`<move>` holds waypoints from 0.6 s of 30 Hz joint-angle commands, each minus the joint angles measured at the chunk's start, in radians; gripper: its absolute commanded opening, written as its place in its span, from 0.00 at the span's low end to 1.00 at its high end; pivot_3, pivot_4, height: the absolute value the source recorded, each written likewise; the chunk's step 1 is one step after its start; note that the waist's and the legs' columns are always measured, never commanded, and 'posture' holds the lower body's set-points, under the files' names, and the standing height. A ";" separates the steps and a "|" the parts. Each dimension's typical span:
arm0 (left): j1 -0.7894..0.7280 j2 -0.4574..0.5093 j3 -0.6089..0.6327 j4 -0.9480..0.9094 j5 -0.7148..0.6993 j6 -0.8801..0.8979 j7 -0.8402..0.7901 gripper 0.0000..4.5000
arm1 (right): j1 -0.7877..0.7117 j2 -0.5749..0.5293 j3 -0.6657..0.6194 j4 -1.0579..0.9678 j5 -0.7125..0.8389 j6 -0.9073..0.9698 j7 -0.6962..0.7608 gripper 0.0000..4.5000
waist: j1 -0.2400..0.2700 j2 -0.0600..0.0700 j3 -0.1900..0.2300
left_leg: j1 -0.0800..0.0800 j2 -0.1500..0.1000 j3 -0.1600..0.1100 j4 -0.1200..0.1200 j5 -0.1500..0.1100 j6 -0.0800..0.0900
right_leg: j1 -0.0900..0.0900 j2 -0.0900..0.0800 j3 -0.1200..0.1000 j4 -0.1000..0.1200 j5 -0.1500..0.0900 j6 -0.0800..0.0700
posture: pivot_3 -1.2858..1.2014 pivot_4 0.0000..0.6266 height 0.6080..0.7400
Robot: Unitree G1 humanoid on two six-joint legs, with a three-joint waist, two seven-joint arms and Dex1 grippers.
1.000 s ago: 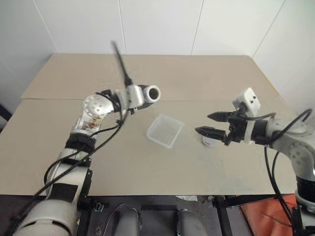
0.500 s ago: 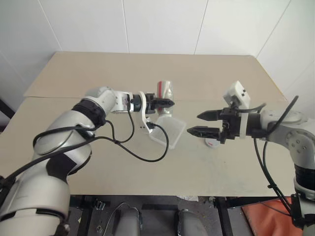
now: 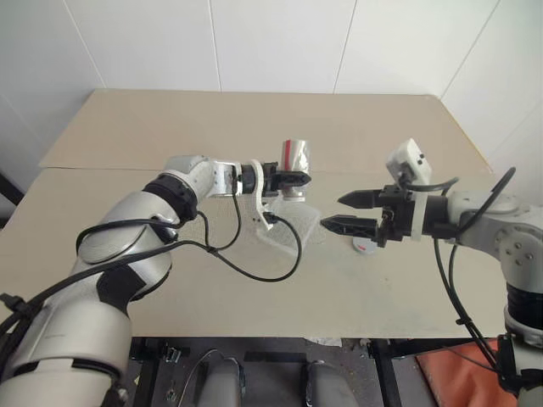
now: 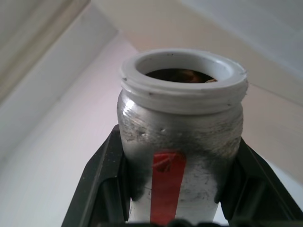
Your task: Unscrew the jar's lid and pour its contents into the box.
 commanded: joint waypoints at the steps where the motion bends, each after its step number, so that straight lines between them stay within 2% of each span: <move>1: 0.083 -0.008 0.289 0.061 -0.486 -0.077 -0.410 0.43 | 0.004 -0.010 -0.045 -0.041 0.025 -0.001 -0.016 0.99 | -0.003 0.000 0.000 | 0.000 0.000 0.000 0.000 0.000 0.000 | 0.000 0.000 0.000 0.000 0.000 0.000 | 0.52 0.24 1.00; 4: 0.161 -0.060 0.532 -0.006 -0.850 0.102 -0.719 0.43 | 0.022 -0.008 -0.065 -0.048 0.033 0.000 -0.029 0.99 | -0.004 0.000 0.000 | 0.000 0.001 0.001 0.001 0.000 0.000 | 0.000 0.000 0.000 0.000 0.000 0.000 | 0.52 0.24 1.00; 5: 0.184 -0.084 0.606 -0.062 -0.948 0.233 -0.793 0.43 | 0.027 -0.005 -0.073 -0.049 0.037 0.000 -0.035 0.99 | -0.003 0.000 0.000 | 0.000 0.001 0.001 0.002 0.000 0.000 | 0.000 0.000 0.000 0.000 0.000 0.000 | 0.52 0.24 1.00; 8: 0.248 -0.112 0.708 -0.228 -1.066 0.506 -0.903 0.43 | 0.034 0.008 -0.094 -0.046 0.058 0.001 -0.053 0.99 | -0.002 0.000 0.000 | -0.001 0.000 -0.001 0.002 0.000 0.000 | 0.001 0.000 -0.001 0.000 0.000 0.000 | 0.52 0.24 1.00; 11: 0.317 -0.170 0.873 -0.425 -1.314 0.921 -0.992 0.43 | 0.036 0.021 -0.106 -0.045 0.079 0.003 -0.074 0.99 | -0.006 0.000 0.000 | 0.000 0.000 -0.001 0.002 0.000 0.000 | 0.002 0.000 -0.001 0.000 0.000 0.000 | 0.52 0.24 1.00; 13: 0.368 -0.177 0.914 -0.523 -1.362 1.103 -0.990 0.43 | 0.040 0.031 -0.106 -0.050 0.085 0.002 -0.091 0.99 | -0.013 0.000 0.000 | 0.001 0.000 -0.001 0.003 0.000 0.000 | 0.003 0.001 0.000 0.001 0.000 0.000 | 0.52 0.24 1.00; 15: 0.423 -0.180 0.936 -0.588 -1.385 1.205 -0.975 0.43 | 0.048 0.037 -0.108 -0.055 0.095 0.000 -0.108 0.99 | -0.020 0.000 0.000 | 0.002 0.001 -0.002 0.003 0.000 0.000 | 0.003 0.001 0.000 0.001 0.000 0.000 | 0.52 0.24 1.00; 18: 0.480 -0.169 0.919 -0.628 -1.324 1.148 -0.896 0.43 | 0.055 0.040 -0.117 -0.062 0.117 0.001 -0.125 0.99 | -0.027 0.000 0.000 | 0.002 0.001 -0.002 0.002 0.000 0.000 | 0.003 0.001 0.000 0.001 0.000 0.000 | 0.52 0.24 1.00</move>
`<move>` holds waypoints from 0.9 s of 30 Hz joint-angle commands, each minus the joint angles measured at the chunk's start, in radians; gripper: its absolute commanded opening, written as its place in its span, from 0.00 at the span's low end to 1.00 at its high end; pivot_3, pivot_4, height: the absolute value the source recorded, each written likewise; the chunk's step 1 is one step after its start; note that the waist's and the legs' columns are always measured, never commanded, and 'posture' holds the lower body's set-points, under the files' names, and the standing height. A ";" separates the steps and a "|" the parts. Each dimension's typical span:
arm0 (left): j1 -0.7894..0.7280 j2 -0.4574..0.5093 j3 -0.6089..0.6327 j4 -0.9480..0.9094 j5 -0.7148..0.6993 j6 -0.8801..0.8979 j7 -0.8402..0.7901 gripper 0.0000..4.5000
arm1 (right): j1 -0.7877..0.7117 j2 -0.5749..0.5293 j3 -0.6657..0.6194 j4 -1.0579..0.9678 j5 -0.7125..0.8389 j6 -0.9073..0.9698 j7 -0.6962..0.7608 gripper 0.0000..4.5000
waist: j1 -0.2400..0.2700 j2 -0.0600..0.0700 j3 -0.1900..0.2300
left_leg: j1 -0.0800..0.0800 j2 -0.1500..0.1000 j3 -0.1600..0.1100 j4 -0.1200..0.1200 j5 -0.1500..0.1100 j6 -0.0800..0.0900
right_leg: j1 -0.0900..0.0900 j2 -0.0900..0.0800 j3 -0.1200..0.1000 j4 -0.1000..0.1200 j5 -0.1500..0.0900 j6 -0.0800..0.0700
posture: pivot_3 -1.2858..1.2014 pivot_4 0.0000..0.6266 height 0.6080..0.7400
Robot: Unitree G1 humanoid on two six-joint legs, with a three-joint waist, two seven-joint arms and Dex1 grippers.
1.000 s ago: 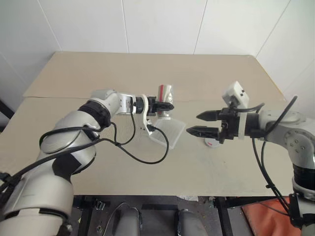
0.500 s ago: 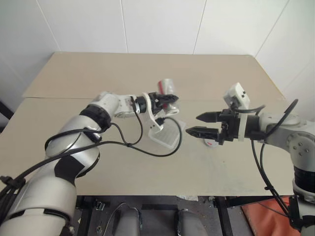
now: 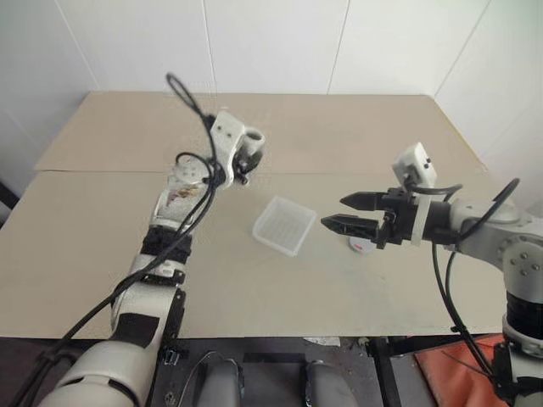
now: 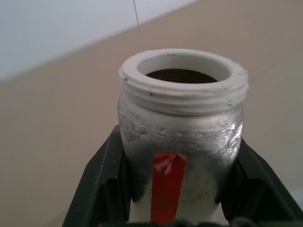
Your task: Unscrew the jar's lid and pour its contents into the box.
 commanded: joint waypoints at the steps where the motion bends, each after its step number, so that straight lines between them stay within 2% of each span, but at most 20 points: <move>1: 0.012 0.023 -0.019 -0.064 0.071 -0.089 0.088 0.43 | -0.004 -0.002 -0.052 -0.035 0.042 0.001 -0.017 0.99 | 0.000 0.000 0.000 | 0.000 0.000 0.000 0.000 0.000 0.000 | 0.000 0.000 0.000 0.000 0.000 0.000 | 0.52 0.24 1.00; 3: -0.009 0.072 -0.108 -0.016 0.218 -0.284 0.176 0.43 | -0.009 -0.010 -0.050 -0.030 0.046 -0.003 -0.017 0.99 | 0.004 0.000 0.000 | 0.000 0.000 0.000 0.000 0.000 0.000 | -0.001 0.000 0.000 0.000 0.000 0.000 | 0.52 0.24 1.00; 5: -0.066 0.172 -0.279 0.063 0.481 -0.580 0.351 0.43 | -0.019 -0.020 -0.044 -0.021 0.046 -0.009 -0.013 0.99 | 0.007 0.000 0.000 | 0.000 0.000 0.000 0.000 0.000 0.000 | 0.000 0.000 0.000 -0.001 0.000 0.000 | 0.52 0.24 1.00; 7: -0.159 0.263 -0.452 0.155 0.745 -0.777 0.555 0.43 | -0.028 -0.027 -0.036 -0.015 0.041 -0.016 -0.010 0.99 | 0.016 0.000 0.000 | 0.000 -0.001 0.000 -0.001 0.000 0.000 | -0.001 0.000 0.000 -0.001 0.000 0.000 | 0.52 0.24 1.00; 9: -0.269 0.317 -0.612 0.237 0.979 -0.884 0.746 0.43 | -0.034 -0.031 -0.027 -0.012 0.035 -0.023 -0.006 0.99 | 0.026 0.000 0.000 | 0.000 -0.001 0.000 -0.002 0.000 0.000 | 0.000 -0.001 0.000 -0.002 0.000 0.000 | 0.52 0.24 1.00; 11: -0.358 0.333 -0.741 0.293 1.156 -0.947 0.893 0.43 | -0.037 -0.034 -0.020 -0.013 0.030 -0.029 -0.002 0.99 | 0.038 0.000 0.000 | 0.000 -0.002 0.000 -0.002 0.000 0.000 | 0.000 -0.001 0.000 -0.002 0.000 0.000 | 0.52 0.24 1.00; 16: -0.437 0.294 -0.908 0.365 1.374 -0.981 1.058 0.43 | -0.045 -0.035 -0.012 -0.013 0.021 -0.032 -0.006 0.99 | 0.037 0.000 0.000 | -0.001 -0.002 0.002 -0.001 0.000 0.000 | -0.001 -0.001 0.001 -0.001 0.001 0.001 | 0.52 0.24 1.00; 21: -0.461 0.209 -1.061 0.378 1.588 -0.858 1.090 0.43 | -0.047 -0.030 -0.028 -0.019 0.036 -0.023 -0.023 0.99 | 0.032 0.000 0.000 | -0.003 -0.002 0.002 -0.001 0.000 0.000 | -0.003 -0.001 0.001 -0.001 0.001 0.001 | 0.52 0.24 1.00; 27: -0.463 0.177 -1.095 0.390 1.632 -0.840 1.112 0.43 | -0.051 -0.022 -0.065 -0.033 0.087 -0.007 -0.059 0.99 | 0.025 0.000 0.000 | -0.002 -0.002 0.002 -0.001 0.000 0.000 | -0.003 -0.001 0.001 -0.001 0.001 0.001 | 0.52 0.24 1.00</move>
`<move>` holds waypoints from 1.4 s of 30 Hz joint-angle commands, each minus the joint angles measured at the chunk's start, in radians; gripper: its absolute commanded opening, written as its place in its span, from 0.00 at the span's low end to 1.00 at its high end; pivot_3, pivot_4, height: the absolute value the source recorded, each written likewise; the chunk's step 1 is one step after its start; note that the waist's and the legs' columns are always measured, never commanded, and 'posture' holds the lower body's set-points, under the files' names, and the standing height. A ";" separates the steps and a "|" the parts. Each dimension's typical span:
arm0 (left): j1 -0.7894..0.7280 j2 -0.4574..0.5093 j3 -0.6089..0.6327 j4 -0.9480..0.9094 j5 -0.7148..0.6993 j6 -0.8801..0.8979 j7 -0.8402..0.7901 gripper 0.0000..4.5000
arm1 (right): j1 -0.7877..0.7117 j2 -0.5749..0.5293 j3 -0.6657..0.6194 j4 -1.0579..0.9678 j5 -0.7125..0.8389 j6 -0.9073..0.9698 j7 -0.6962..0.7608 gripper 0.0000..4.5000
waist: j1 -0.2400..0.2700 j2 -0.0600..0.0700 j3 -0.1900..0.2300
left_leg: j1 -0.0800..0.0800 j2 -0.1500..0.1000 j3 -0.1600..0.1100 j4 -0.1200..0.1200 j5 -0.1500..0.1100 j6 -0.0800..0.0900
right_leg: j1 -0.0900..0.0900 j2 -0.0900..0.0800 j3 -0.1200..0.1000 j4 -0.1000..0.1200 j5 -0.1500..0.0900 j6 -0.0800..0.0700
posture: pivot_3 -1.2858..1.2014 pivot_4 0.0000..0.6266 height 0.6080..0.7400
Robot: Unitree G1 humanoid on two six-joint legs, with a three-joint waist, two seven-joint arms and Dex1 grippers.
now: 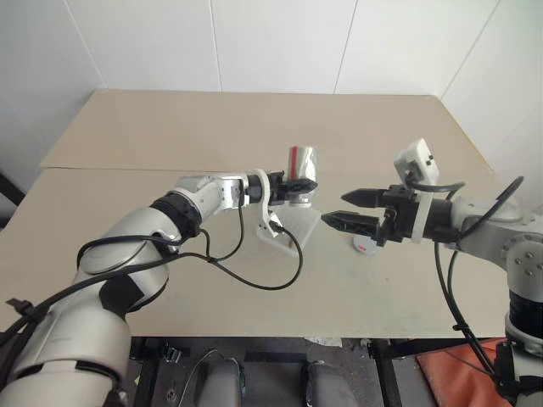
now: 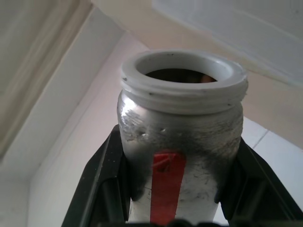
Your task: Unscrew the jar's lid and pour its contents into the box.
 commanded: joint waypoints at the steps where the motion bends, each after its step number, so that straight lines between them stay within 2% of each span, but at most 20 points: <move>1: -0.033 0.005 0.014 0.002 -0.009 0.001 0.022 0.43 | -0.023 -0.004 -0.068 -0.040 0.053 0.000 -0.021 0.99 | 0.000 0.000 0.000 | 0.000 0.000 0.000 0.000 0.000 0.000 | 0.000 0.000 0.000 0.000 0.000 0.000 | 0.52 0.24 1.00; 6: -0.014 0.010 0.089 0.019 -0.114 -0.023 -0.035 0.43 | -0.008 -0.008 -0.066 -0.053 0.067 -0.004 -0.039 0.99 | 0.002 0.000 0.000 | 0.000 0.000 0.000 0.000 0.000 0.000 | 0.000 0.000 0.000 0.000 0.000 0.000 | 0.52 0.24 1.00; 9: 0.012 0.018 0.187 0.021 -0.272 -0.109 -0.102 0.43 | -0.011 -0.006 -0.065 -0.047 0.069 -0.012 -0.040 0.99 | 0.002 0.000 0.000 | 0.000 0.000 0.000 0.000 0.000 0.000 | 0.000 0.000 0.000 0.000 0.000 0.000 | 0.52 0.24 1.00; 12: 0.075 0.031 0.356 0.014 -0.547 -0.209 -0.296 0.43 | -0.008 -0.009 -0.065 -0.038 0.068 -0.027 -0.030 0.99 | -0.001 0.000 0.000 | 0.000 0.001 0.000 0.000 0.000 0.000 | 0.000 0.000 0.000 0.000 0.000 0.000 | 0.52 0.24 1.00; 15: 0.211 0.041 0.569 -0.101 -0.927 -0.163 -0.632 0.43 | 0.005 -0.009 -0.073 -0.032 0.067 -0.047 -0.013 0.99 | -0.008 0.000 0.000 | 0.001 0.001 0.001 0.000 0.000 0.000 | 0.000 0.000 0.001 0.000 0.000 0.000 | 0.52 0.24 1.00; 16: 0.244 0.042 0.610 -0.142 -0.999 -0.140 -0.710 0.43 | 0.008 -0.008 -0.076 -0.031 0.068 -0.051 -0.011 0.99 | -0.011 0.000 0.000 | 0.001 0.002 0.001 0.000 0.000 0.000 | 0.000 0.000 0.000 0.000 0.000 0.000 | 0.52 0.24 1.00; 19: 0.373 -0.013 0.819 -0.351 -1.356 0.273 -1.018 0.43 | 0.011 0.012 -0.078 -0.017 0.062 -0.072 -0.016 0.99 | -0.014 0.000 0.000 | 0.001 0.002 0.001 0.001 0.000 0.000 | 0.001 0.000 0.000 0.000 0.000 0.000 | 0.52 0.24 1.00; 21: 0.436 -0.040 0.926 -0.442 -1.498 0.460 -1.084 0.43 | 0.014 0.019 -0.076 -0.011 0.059 -0.083 -0.018 0.99 | -0.014 0.000 0.000 | 0.000 0.002 0.000 0.002 0.000 0.000 | 0.001 0.000 0.000 0.000 0.000 0.000 | 0.52 0.24 1.00; 23: 0.492 -0.075 1.021 -0.512 -1.606 0.572 -1.085 0.43 | 0.016 0.024 -0.075 -0.008 0.057 -0.091 -0.017 0.99 | -0.017 0.001 0.000 | 0.001 0.002 0.000 0.002 0.000 0.000 | 0.002 0.000 0.000 0.000 0.000 0.000 | 0.52 0.24 1.00; 27: 0.567 -0.120 1.128 -0.568 -1.716 0.707 -1.075 0.43 | 0.016 0.036 -0.074 -0.006 0.059 -0.101 -0.023 0.99 | -0.021 0.001 0.000 | 0.002 0.001 -0.001 0.002 0.000 0.000 | 0.003 0.000 0.000 0.000 0.000 0.000 | 0.52 0.24 1.00; 36: 0.726 -0.191 1.137 -0.545 -1.714 0.500 -1.075 0.43 | 0.024 0.057 -0.075 -0.023 0.078 -0.103 -0.043 0.99 | -0.016 0.001 0.000 | 0.002 0.001 -0.001 0.002 0.000 0.000 | 0.003 0.000 0.000 0.000 0.000 0.000 | 0.52 0.24 1.00; 42: 0.745 -0.191 1.141 -0.536 -1.706 0.507 -1.051 0.86 | 0.034 0.058 -0.073 -0.039 0.083 -0.103 -0.055 1.00 | -0.016 0.001 0.000 | 0.003 0.001 -0.001 0.002 0.000 0.000 | 0.003 0.000 0.000 0.000 0.000 0.000 | 0.52 0.24 1.00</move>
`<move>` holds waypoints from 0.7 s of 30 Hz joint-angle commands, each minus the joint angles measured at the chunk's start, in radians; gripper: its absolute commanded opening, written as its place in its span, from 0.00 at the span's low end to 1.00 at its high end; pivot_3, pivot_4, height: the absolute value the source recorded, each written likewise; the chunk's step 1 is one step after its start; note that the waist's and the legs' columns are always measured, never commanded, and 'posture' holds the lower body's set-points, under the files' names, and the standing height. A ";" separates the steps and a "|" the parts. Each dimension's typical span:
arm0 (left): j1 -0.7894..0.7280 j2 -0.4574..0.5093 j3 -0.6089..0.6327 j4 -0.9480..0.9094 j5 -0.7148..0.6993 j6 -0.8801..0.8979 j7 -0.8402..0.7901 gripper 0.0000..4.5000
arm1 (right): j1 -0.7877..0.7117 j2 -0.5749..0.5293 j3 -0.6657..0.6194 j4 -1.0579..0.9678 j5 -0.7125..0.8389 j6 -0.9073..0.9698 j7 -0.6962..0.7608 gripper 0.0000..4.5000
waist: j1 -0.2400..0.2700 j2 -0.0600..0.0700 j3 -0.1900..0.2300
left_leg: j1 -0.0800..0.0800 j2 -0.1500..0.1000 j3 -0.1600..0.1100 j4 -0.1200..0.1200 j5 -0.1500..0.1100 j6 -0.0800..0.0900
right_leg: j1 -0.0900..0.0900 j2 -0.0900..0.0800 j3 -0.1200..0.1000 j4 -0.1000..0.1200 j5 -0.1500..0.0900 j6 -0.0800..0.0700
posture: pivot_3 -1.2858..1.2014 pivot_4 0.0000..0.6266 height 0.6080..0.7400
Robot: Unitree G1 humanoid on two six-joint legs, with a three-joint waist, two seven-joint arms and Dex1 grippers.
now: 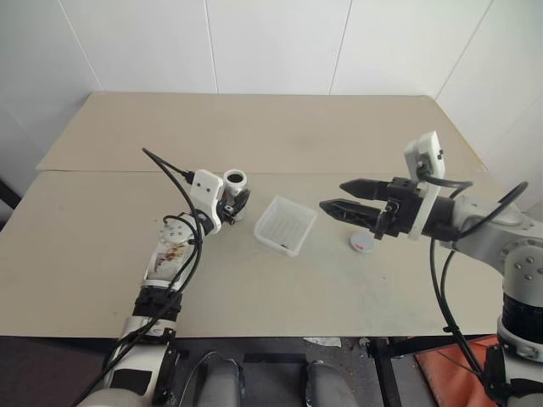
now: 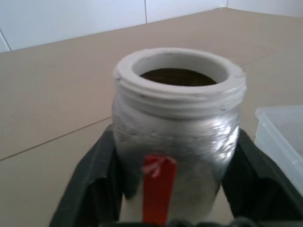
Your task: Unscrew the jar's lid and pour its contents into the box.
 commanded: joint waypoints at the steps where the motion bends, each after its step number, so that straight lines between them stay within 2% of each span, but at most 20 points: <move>1: 0.013 0.010 0.015 -0.044 -0.002 0.001 0.014 0.93 | 0.003 0.000 -0.032 -0.040 0.020 -0.025 -0.012 1.00 | 0.000 0.000 0.000 | 0.000 0.000 0.000 0.000 0.000 0.000 | 0.000 0.000 0.000 0.000 0.000 0.000 | 0.52 0.24 1.00; 2: 0.022 0.017 0.018 -0.067 -0.006 0.013 0.014 0.99 | 0.004 -0.001 -0.032 -0.042 0.021 -0.025 -0.014 1.00 | 0.000 0.000 0.000 | 0.000 0.000 0.000 0.000 0.000 0.000 | 0.000 0.000 0.000 0.000 0.000 0.000 | 0.52 0.24 1.00; 3: 0.032 0.025 0.020 -0.093 -0.005 0.025 0.016 1.00 | 0.005 0.000 -0.032 -0.045 0.022 -0.025 -0.017 1.00 | -0.003 0.000 0.000 | 0.000 0.000 0.000 0.000 0.000 0.000 | 0.000 0.000 0.000 0.000 0.000 0.000 | 0.52 0.24 1.00; 12: 0.243 0.201 0.047 -0.476 -0.090 0.257 -0.090 1.00 | 0.024 -0.021 -0.043 -0.065 0.038 -0.010 -0.043 1.00 | -0.008 0.001 0.000 | 0.002 0.001 0.001 -0.001 0.000 0.000 | 0.000 0.000 0.001 0.000 0.000 0.000 | 0.52 0.24 1.00; 16: 0.345 0.325 0.096 -0.639 -0.169 0.347 -0.193 1.00 | 0.037 -0.045 -0.050 -0.070 0.044 -0.006 -0.026 1.00 | -0.004 0.001 0.000 | 0.002 0.001 0.001 -0.001 0.000 0.000 | 0.000 0.000 0.001 -0.004 0.000 0.000 | 0.52 0.24 1.00; 18: 0.408 0.429 0.170 -0.699 -0.243 0.332 -0.320 1.00 | 0.056 -0.058 -0.050 -0.084 0.042 -0.014 -0.011 1.00 | -0.006 0.000 0.000 | 0.002 0.001 0.001 -0.002 0.000 0.000 | -0.001 0.001 0.001 -0.004 0.000 0.000 | 0.52 0.24 1.00; 21: 0.419 0.562 0.360 -0.667 -0.392 0.322 -0.491 1.00 | 0.091 -0.074 -0.056 -0.099 0.037 -0.036 0.011 1.00 | -0.008 0.000 0.000 | 0.002 0.002 0.002 -0.002 0.000 0.000 | -0.001 0.001 0.002 -0.004 -0.001 -0.001 | 0.52 0.24 1.00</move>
